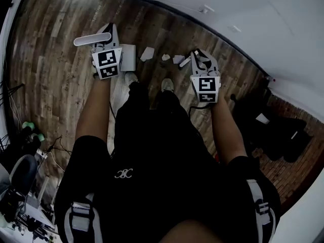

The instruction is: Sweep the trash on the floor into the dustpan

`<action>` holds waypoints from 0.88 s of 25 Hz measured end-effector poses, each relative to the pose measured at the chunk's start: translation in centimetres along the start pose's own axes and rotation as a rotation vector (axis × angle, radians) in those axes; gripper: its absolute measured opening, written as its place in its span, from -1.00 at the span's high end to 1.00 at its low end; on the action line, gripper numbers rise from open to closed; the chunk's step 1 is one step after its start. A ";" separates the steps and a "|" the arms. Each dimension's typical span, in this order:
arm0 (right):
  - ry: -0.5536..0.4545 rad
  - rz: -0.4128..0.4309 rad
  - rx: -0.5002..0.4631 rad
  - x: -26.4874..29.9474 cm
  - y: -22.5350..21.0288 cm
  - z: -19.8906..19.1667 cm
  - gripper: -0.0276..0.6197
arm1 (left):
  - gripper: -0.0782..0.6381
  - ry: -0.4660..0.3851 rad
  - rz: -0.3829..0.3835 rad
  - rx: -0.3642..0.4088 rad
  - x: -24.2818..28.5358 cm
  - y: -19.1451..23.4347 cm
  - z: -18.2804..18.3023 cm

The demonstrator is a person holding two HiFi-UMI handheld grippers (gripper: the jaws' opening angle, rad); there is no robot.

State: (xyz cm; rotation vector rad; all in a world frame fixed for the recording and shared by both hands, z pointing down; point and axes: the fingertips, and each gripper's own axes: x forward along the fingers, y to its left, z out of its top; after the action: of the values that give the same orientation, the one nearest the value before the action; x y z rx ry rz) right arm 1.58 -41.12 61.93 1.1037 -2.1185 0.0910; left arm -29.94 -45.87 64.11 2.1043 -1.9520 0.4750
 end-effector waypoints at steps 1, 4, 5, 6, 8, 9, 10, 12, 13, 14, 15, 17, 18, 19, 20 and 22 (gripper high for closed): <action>0.005 0.002 -0.001 0.4 0.5 0.2 0.68 | 0.76 0.001 0.006 -0.006 0.3 0.3 -0.6; 0.012 0.019 0.003 1.7 1.9 1.1 0.68 | 0.76 0.006 0.015 -0.011 0.8 0.5 -2.2; 0.011 0.029 -0.010 2.2 2.3 1.4 0.68 | 0.76 0.008 0.019 -0.006 0.9 0.5 -2.6; 0.010 0.040 -0.029 2.7 2.7 1.7 0.68 | 0.76 0.009 0.023 0.002 0.9 0.6 -3.0; 0.011 0.069 -0.061 3.9 3.9 2.3 0.68 | 0.77 0.014 0.020 0.008 0.7 0.5 -3.3; 0.010 0.086 -0.067 4.4 4.7 2.7 0.68 | 0.77 0.014 0.012 0.000 0.6 0.4 -3.4; 0.012 0.105 -0.069 4.9 5.6 3.1 0.68 | 0.77 0.007 0.003 -0.010 0.4 0.2 -3.5; 0.020 0.145 -0.071 5.7 7.4 4.1 0.68 | 0.77 -0.006 -0.006 -0.008 0.2 0.1 -3.9; 0.021 0.166 -0.078 6.2 8.2 4.8 0.68 | 0.77 -0.004 -0.009 -0.003 0.1 0.1 -4.1; 0.016 0.185 -0.084 6.5 9.0 5.5 0.68 | 0.77 -0.001 -0.011 -0.003 0.0 0.1 -4.2; 0.006 0.205 -0.084 6.9 9.8 6.2 0.68 | 0.77 -0.002 -0.013 -0.012 0.0 0.1 -4.2; -0.023 0.240 -0.070 7.5 11.2 7.8 0.68 | 0.77 -0.004 -0.021 -0.029 -0.3 0.1 -4.3; -0.040 0.257 -0.061 7.7 11.8 8.8 0.68 | 0.77 -0.001 -0.023 -0.032 -0.4 0.2 -4.4; -0.058 0.274 -0.051 7.9 12.5 9.9 0.68 | 0.77 0.004 -0.024 -0.035 -0.4 0.3 -4.6; -0.076 0.292 -0.041 8.0 13.0 10.9 0.68 | 0.77 0.008 -0.024 -0.036 -0.5 0.3 -4.7; -0.108 0.326 -0.016 8.0 13.9 12.8 0.68 | 0.77 0.010 -0.026 -0.037 -0.5 0.3 -4.5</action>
State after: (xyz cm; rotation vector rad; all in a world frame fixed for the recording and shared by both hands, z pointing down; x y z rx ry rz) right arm -18.85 -42.60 61.27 0.7601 -2.3770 0.1713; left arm -30.63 -43.69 68.07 2.0979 -1.9108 0.4410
